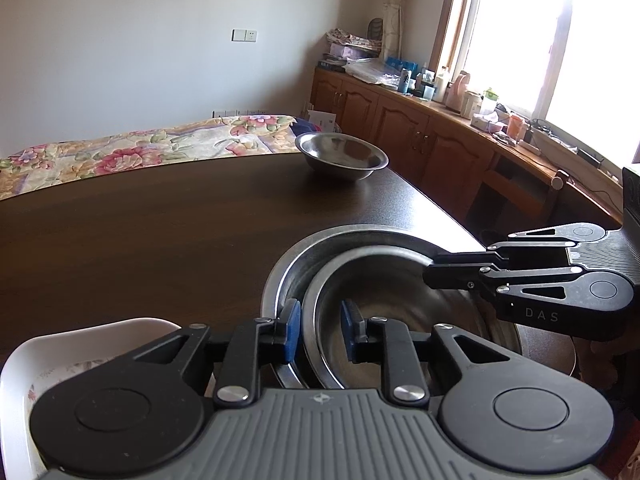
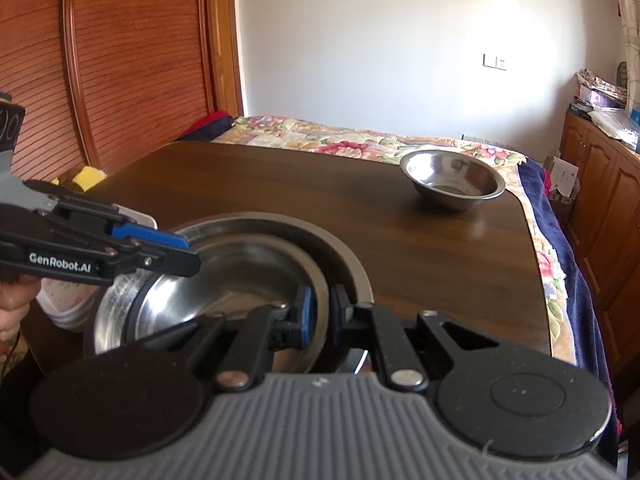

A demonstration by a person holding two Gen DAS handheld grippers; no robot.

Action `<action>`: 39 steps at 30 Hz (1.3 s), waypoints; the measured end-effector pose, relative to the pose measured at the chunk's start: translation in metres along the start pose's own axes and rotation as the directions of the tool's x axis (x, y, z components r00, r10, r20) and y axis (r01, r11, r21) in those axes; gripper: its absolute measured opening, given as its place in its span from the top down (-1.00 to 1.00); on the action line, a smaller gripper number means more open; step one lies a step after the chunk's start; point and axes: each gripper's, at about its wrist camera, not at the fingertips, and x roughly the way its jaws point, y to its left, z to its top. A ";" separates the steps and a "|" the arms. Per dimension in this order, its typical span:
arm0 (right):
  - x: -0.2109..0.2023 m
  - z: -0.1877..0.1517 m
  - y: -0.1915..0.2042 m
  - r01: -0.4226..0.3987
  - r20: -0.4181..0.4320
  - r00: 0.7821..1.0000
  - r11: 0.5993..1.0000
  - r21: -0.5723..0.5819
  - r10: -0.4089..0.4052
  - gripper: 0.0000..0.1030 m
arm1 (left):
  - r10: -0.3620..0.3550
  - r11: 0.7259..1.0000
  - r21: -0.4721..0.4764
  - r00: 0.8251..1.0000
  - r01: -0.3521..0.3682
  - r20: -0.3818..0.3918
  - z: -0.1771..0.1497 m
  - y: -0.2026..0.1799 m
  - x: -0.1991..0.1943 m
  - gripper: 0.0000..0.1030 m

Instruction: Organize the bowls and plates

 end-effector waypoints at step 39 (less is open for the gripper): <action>0.056 0.050 -0.109 0.126 0.142 0.981 0.990 0.068 -0.135 0.23 | 0.078 0.991 0.101 0.994 -0.085 0.080 0.104 -0.003 0.049 0.09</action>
